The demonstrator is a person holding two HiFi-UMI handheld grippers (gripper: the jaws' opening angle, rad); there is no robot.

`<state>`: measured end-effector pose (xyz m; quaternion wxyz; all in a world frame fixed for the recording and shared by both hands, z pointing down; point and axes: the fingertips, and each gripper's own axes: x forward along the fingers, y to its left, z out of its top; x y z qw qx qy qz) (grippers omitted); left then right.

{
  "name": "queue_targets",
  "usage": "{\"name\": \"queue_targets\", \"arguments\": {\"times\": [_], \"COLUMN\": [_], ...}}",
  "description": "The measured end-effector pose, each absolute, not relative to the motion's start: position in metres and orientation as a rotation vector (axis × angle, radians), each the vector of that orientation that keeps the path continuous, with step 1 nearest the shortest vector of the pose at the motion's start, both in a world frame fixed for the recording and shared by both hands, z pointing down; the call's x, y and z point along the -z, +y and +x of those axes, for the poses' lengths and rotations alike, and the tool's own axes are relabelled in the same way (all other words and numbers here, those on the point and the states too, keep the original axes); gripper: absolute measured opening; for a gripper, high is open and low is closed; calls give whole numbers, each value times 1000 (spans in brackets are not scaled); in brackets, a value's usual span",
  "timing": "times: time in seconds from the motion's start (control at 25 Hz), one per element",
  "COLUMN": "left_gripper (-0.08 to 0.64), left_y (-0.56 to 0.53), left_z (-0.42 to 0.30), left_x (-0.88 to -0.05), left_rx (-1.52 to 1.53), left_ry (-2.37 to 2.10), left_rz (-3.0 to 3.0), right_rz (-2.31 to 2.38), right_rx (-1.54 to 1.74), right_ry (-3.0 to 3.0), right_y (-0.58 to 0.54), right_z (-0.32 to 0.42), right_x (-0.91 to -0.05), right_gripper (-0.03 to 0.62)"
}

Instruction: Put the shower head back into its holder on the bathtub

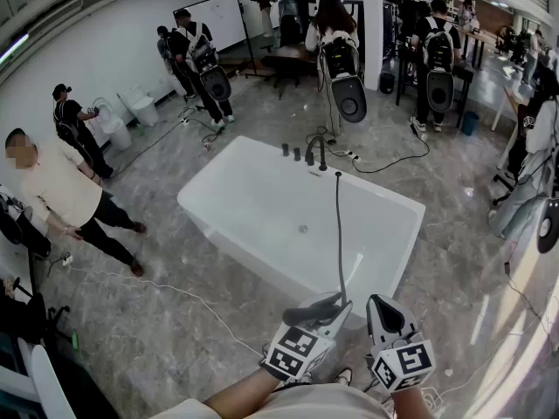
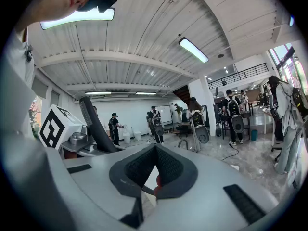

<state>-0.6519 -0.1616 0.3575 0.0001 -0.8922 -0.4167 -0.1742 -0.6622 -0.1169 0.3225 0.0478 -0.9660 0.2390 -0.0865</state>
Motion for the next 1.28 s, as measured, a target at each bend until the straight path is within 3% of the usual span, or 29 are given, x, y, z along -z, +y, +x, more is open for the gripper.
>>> {"name": "queue_targets", "arguments": {"times": [1.28], "left_gripper": [98], "left_y": [-163], "left_z": [-637], "left_x": [-374], "left_rx": [520], "left_ry": [-1463], "left_rz": [-2688], "right_rz": [-2907], "right_rx": [209], "right_ry": [497], "right_y": [-123], "right_z": [-662], "right_x": [-332], "right_gripper": [15]}}
